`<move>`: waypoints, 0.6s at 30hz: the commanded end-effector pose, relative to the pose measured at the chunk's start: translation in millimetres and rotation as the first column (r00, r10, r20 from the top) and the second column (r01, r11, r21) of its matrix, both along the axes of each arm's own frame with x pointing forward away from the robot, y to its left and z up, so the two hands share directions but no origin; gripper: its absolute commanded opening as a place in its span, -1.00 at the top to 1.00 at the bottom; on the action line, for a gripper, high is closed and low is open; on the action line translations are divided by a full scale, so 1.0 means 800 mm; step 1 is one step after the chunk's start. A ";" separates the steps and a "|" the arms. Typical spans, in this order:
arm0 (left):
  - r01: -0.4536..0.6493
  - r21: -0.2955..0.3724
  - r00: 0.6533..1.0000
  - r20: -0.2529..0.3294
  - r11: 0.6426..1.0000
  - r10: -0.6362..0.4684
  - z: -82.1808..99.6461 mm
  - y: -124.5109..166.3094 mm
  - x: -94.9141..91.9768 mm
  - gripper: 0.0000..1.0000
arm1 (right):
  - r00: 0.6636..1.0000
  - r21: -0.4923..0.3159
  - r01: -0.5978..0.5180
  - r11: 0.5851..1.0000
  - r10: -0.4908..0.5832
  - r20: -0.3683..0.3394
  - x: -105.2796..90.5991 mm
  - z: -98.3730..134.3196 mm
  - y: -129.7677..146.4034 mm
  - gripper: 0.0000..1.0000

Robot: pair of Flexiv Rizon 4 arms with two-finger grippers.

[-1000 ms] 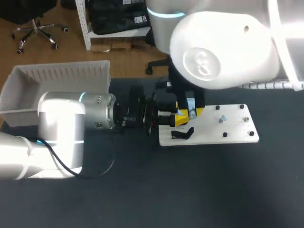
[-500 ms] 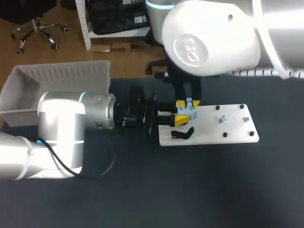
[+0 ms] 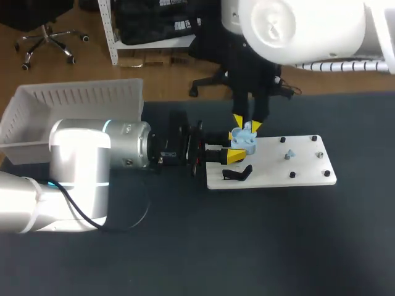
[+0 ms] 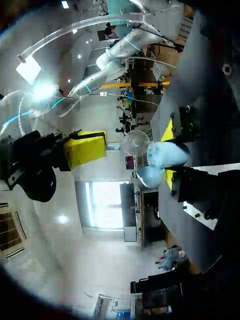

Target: Pick up each earbud case from the left stands, insert the matching earbuds, close the lid, and place the case in the box.

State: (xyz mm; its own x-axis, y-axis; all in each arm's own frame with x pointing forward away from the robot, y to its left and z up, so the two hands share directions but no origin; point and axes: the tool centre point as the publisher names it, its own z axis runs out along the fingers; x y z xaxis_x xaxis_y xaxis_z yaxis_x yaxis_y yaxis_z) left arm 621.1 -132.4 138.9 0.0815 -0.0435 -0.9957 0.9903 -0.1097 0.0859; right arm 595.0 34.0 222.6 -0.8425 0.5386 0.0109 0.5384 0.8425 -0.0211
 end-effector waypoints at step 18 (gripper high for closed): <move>-0.038 0.029 0.999 -0.021 0.999 0.039 -0.008 0.010 -0.004 1.00 | 1.000 0.014 0.004 1.000 -0.004 0.021 -0.010 0.000 -0.008 1.00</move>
State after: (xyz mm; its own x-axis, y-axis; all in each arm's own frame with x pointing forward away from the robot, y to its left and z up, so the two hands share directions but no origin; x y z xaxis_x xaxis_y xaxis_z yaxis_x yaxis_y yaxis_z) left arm 621.8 -124.9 131.5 0.0597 -0.0142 -0.9981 0.9945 -0.0854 0.0607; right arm 588.4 27.6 222.4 -0.8419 0.5396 0.0048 0.5397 0.8419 0.0000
